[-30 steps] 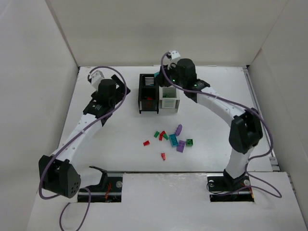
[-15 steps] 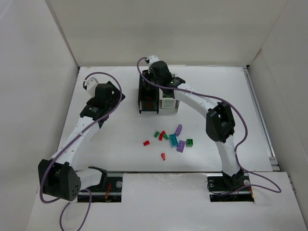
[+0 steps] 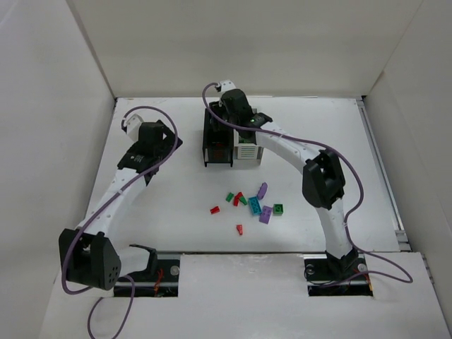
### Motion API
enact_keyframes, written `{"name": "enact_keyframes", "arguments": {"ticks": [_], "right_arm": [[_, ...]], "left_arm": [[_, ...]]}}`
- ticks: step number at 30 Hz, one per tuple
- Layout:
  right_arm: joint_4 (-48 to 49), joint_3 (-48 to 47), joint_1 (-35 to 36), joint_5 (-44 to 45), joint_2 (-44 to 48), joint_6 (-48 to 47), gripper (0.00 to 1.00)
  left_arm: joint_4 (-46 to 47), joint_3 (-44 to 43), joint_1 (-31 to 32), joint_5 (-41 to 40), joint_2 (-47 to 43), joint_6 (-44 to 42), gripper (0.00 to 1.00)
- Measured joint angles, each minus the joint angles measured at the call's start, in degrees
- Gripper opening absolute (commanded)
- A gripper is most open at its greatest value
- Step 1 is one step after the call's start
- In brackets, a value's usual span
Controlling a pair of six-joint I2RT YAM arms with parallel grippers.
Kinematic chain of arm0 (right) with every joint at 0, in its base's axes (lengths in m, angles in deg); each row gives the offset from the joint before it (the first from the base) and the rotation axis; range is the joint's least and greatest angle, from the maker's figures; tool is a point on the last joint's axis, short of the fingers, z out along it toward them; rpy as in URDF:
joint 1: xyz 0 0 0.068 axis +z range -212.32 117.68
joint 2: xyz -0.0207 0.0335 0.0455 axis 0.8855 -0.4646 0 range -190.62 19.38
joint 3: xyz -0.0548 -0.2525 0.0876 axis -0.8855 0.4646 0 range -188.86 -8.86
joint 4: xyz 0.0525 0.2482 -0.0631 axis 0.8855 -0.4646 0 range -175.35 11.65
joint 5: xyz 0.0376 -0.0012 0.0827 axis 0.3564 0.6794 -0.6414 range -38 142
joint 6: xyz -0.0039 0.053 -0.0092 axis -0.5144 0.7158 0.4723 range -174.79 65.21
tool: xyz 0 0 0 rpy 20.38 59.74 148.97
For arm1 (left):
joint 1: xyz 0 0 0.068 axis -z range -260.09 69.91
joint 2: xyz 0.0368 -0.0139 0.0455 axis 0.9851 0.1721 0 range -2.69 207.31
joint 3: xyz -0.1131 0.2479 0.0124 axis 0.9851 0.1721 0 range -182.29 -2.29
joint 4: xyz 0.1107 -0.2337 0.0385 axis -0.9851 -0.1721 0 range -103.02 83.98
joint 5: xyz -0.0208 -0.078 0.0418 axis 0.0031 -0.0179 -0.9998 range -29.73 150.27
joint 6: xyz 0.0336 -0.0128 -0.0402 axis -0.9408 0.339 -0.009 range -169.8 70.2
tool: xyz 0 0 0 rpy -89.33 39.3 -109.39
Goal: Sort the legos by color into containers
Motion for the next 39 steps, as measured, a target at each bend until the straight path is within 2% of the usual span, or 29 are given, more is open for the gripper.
{"name": "enact_keyframes", "arguments": {"ticks": [6,15,22,27,30,39], "right_arm": [[0.0,0.3,0.0,0.0,0.0,0.1,0.60],[0.2,2.4,0.0,-0.1,1.6,0.1,0.61],[1.2,12.3,0.0,0.3,13.4,-0.2,0.64],[3.9,19.5,-1.0,1.4,24.6,-0.1,0.65],[5.3,23.9,-2.8,1.6,29.8,0.6,0.65],[5.0,32.3,-7.1,1.5,32.1,2.9,0.65]], "left_arm": [[0.0,0.0,-0.3,1.1,0.8,0.0,1.00],[0.0,0.0,-3.4,2.0,0.9,0.3,1.00],[2.0,0.0,-10.9,5.0,7.5,1.4,0.99],[2.7,-1.0,-12.9,4.8,16.9,3.2,0.85],[1.8,-4.8,-14.1,5.1,23.9,4.8,0.77],[0.6,-15.8,-18.9,4.1,35.9,8.7,0.67]]}}
